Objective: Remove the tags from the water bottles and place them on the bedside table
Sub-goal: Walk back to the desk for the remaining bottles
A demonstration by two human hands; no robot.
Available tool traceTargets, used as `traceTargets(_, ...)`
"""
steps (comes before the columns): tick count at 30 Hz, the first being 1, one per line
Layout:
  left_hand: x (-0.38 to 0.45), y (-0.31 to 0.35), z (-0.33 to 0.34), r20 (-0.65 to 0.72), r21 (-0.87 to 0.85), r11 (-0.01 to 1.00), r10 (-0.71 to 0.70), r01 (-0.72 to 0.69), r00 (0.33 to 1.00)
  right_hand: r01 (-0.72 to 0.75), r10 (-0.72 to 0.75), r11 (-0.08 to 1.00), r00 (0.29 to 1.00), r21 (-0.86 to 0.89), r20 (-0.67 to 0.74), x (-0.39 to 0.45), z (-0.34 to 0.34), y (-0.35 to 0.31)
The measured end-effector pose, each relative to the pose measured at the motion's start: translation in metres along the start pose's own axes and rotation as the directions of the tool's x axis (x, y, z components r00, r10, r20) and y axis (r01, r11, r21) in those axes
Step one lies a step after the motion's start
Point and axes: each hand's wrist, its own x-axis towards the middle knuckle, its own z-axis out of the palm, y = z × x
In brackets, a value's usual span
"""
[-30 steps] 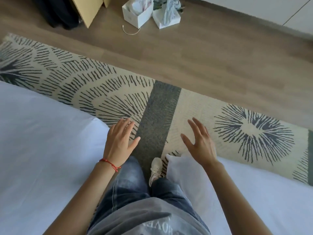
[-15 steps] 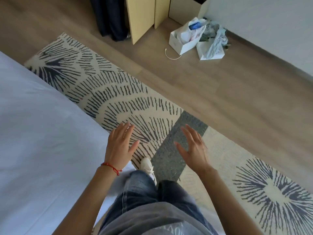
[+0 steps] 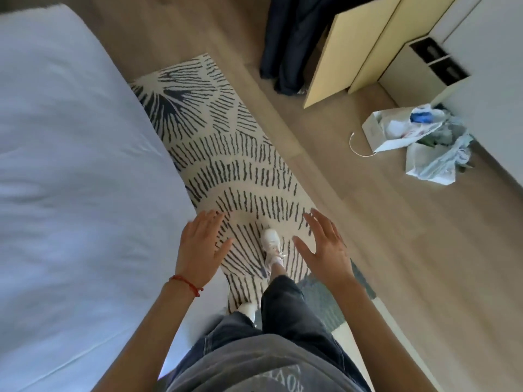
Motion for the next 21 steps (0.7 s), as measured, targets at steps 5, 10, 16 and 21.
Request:
traceTargets(5,0.065,-0.004,-0.020,-0.114,-0.011,0.994,-0.113,0.113,0.987,0.149,-0.147,0.989,0.985,-0.015,0.094,0.110,-0.009,-0.004)
traceTargets(10,0.143,-0.001,-0.049,-0.173,-0.029,0.977,-0.213,0.211,0.962,0.286,-0.277,0.957,0.948,-0.038,0.160,0.220,-0.024,-0.016)
traceTargets(16,0.219,-0.007,-0.087,-0.240,-0.044,0.961,-0.276,0.274,0.931,0.387,-0.373,0.922,0.893,-0.004,0.250,0.329,-0.030,-0.037)
traceTargets(21,0.267,-0.049,-0.112,-0.248,-0.049,0.934,-0.354,0.354,0.902,0.397,-0.397,0.916,0.878,0.057,0.267,0.400,-0.014,-0.071)
